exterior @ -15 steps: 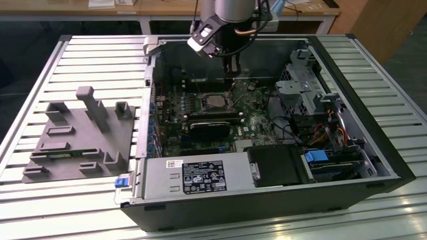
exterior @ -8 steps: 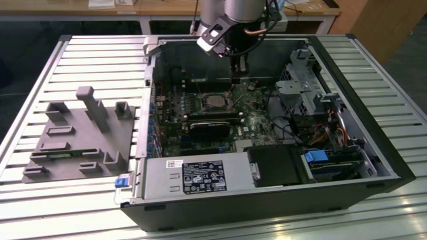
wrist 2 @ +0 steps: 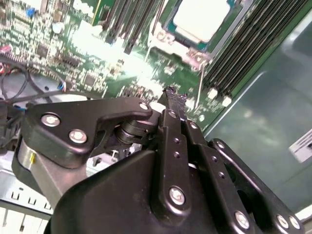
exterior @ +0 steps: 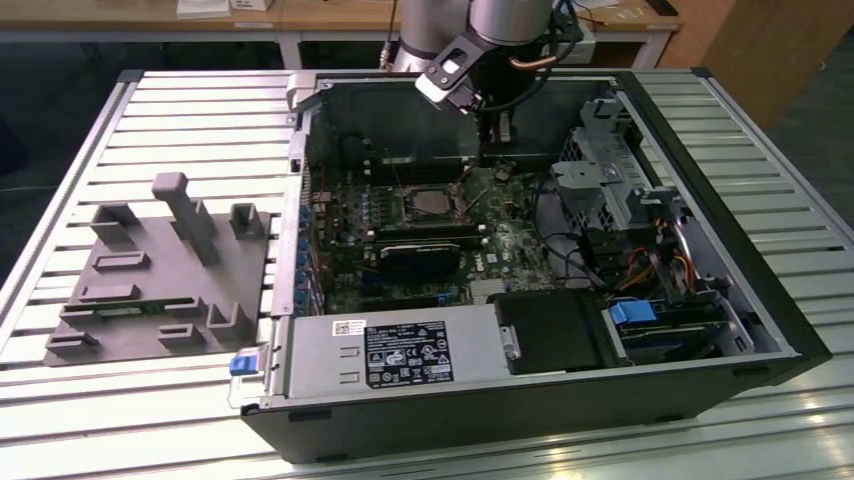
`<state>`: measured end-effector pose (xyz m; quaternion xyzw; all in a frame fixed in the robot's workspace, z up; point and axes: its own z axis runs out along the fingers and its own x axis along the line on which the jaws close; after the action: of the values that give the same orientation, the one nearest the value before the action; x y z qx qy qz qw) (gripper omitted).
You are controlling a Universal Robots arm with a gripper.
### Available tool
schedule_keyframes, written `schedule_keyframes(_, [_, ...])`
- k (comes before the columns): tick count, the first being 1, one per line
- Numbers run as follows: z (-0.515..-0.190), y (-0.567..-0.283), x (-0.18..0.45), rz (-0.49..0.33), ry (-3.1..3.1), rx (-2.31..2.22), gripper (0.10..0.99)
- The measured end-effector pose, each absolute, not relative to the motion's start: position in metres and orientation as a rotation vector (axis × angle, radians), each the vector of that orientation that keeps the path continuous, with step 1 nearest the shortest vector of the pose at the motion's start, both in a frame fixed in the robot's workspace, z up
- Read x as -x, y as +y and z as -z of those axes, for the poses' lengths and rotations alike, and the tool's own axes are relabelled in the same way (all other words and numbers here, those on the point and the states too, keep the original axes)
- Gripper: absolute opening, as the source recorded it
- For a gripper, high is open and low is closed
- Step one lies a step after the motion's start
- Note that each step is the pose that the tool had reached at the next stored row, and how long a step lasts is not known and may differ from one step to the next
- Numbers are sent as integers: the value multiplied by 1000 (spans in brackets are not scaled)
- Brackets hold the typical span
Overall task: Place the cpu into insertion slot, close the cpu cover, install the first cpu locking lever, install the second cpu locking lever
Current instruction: 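Close the cpu cover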
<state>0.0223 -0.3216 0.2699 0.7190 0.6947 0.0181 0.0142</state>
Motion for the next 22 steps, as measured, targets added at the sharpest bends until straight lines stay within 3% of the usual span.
schedule_keyframes(22, [-250, -322, -49, -54, 2164, -2239, 102])
